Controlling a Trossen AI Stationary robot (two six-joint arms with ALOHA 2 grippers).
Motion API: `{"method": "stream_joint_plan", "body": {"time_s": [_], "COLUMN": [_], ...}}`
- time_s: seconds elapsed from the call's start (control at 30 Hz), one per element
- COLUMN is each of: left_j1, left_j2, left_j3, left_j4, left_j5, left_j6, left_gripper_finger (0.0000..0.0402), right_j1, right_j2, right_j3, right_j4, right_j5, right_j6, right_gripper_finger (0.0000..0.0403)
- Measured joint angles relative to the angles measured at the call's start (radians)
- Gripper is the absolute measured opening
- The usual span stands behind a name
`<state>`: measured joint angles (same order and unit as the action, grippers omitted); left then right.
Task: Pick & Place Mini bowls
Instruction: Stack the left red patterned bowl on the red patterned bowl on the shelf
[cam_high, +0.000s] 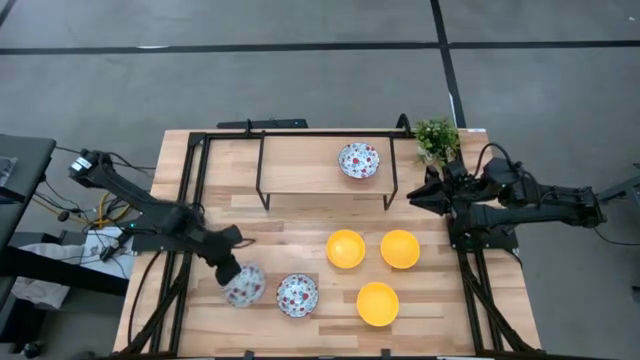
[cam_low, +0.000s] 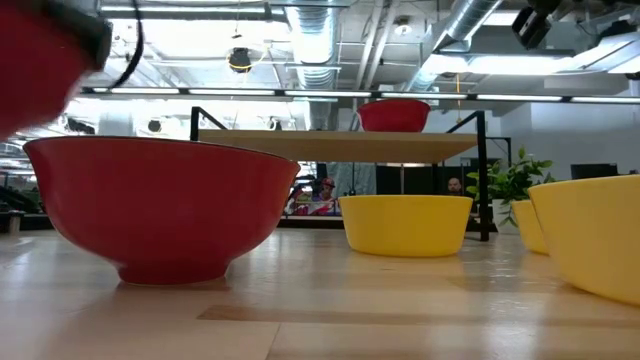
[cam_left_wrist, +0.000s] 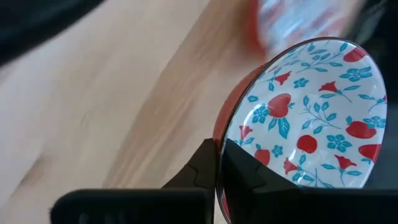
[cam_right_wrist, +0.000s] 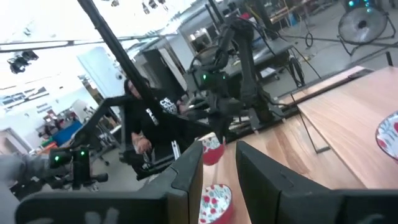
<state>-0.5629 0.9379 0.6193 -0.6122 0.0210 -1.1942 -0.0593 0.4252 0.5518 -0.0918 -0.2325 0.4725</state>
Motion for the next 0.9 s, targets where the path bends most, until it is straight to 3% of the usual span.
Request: {"method": "stream_joint_plan", "body": {"time_s": [0.2, 0.47, 0.7, 0.9], "left_j1": [0.045, 0.200, 0.326, 0.419], "left_j2": [-0.070, 0.023, 0.152, 0.251], "left_j3": [0.107, 0.308, 0.445, 0.497], "left_j4": [0.000, 0.034, 0.218, 0.458], "left_j5": [-0.223, -0.442, -0.744, -0.806], "left_j6": [0.027, 0.323, 0.638, 0.891], "left_gripper_finger": [0.0009, 0.0008, 0.0008, 0.0008], "right_j1": [0.000, 0.001, 0.001, 0.001], "right_j2": [0.018, 0.174, 0.338, 0.476], "right_j3": [0.000, 0.006, 0.121, 0.295], "right_j4": [0.109, 0.352, 0.356, 0.223], "right_j5": [0.000, -0.004, -0.003, 0.068], "right_j6": [0.000, -0.044, -0.175, -0.315], "right_gripper_finger": [0.0086, 0.0086, 0.0086, 0.0086]}}
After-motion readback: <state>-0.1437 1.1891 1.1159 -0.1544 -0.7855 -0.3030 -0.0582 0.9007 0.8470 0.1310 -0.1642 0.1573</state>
